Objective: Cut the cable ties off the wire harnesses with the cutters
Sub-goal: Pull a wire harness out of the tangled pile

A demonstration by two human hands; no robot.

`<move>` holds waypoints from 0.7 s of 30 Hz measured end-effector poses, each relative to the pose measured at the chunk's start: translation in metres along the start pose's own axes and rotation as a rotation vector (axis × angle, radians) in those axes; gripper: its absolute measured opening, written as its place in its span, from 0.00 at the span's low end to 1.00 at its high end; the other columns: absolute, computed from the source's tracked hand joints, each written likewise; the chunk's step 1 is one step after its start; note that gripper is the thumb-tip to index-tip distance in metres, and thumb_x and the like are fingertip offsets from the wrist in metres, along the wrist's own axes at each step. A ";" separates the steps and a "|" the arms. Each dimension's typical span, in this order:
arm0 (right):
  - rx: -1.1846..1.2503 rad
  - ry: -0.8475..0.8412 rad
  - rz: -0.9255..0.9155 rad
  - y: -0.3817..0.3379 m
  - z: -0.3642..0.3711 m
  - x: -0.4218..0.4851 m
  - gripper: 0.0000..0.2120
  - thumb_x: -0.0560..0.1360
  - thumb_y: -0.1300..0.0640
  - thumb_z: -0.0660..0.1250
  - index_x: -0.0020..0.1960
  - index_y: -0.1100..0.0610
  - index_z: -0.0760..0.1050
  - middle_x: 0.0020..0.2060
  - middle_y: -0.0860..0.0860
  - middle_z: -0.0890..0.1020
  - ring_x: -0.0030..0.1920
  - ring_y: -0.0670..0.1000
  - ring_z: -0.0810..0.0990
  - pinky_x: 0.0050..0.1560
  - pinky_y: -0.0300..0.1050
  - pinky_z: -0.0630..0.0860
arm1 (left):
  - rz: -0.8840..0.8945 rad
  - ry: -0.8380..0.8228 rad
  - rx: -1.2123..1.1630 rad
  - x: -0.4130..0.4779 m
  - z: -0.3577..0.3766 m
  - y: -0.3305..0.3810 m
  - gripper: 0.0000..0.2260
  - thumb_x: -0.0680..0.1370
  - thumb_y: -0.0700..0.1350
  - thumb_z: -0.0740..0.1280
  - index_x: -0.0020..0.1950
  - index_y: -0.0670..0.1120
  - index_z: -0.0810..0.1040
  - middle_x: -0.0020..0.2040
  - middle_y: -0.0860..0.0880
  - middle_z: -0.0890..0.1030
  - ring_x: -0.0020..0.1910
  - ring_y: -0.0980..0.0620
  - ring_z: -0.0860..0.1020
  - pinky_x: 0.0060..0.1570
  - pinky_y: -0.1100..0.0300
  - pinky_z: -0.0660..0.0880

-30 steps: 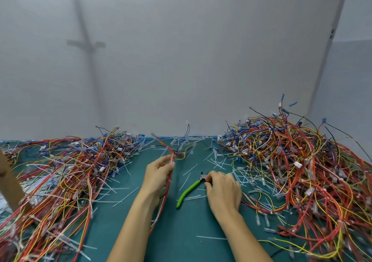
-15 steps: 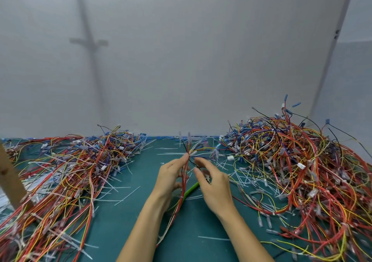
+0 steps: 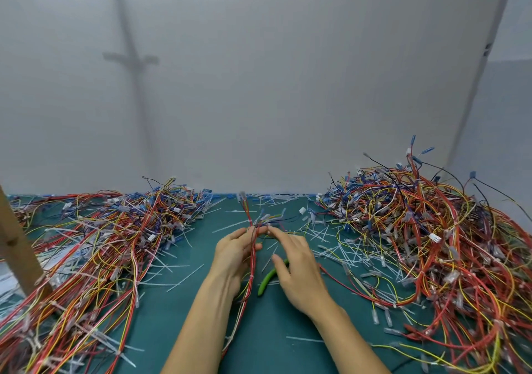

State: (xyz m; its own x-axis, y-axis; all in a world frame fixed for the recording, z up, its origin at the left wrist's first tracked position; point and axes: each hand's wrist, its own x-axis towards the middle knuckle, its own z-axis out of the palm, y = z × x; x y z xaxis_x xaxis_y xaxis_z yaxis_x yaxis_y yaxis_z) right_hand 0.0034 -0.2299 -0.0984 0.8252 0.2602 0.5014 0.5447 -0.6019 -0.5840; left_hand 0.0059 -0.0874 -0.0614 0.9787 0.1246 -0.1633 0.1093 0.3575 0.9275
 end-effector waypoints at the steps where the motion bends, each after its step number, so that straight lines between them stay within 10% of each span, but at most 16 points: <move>1: -0.048 0.010 0.000 0.002 -0.001 0.001 0.23 0.78 0.59 0.63 0.72 0.49 0.68 0.65 0.45 0.74 0.66 0.45 0.66 0.69 0.41 0.63 | -0.003 -0.002 0.014 -0.001 -0.001 0.001 0.07 0.78 0.43 0.67 0.53 0.43 0.83 0.35 0.56 0.84 0.27 0.62 0.75 0.25 0.68 0.66; 8: -0.052 0.035 0.142 0.004 0.001 0.001 0.23 0.78 0.62 0.62 0.72 0.53 0.66 0.68 0.47 0.71 0.69 0.48 0.65 0.70 0.39 0.60 | 0.098 -0.087 -0.024 -0.002 -0.008 0.008 0.08 0.76 0.42 0.69 0.53 0.48 0.83 0.50 0.56 0.85 0.38 0.62 0.80 0.37 0.67 0.72; 21: 0.128 0.155 0.178 0.000 -0.008 0.006 0.40 0.77 0.50 0.68 0.79 0.42 0.46 0.76 0.36 0.53 0.75 0.37 0.46 0.77 0.51 0.51 | 0.374 -0.336 -0.059 -0.023 0.001 0.024 0.10 0.69 0.38 0.68 0.45 0.47 0.87 0.44 0.55 0.86 0.40 0.63 0.82 0.40 0.70 0.76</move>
State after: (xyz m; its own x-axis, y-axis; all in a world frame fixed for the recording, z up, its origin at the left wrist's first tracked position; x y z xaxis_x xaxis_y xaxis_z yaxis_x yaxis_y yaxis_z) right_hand 0.0069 -0.2349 -0.0906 0.8821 0.0338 0.4698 0.4156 -0.5251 -0.7427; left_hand -0.0133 -0.0824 -0.0348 0.9520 -0.0469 0.3026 -0.2601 0.3977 0.8799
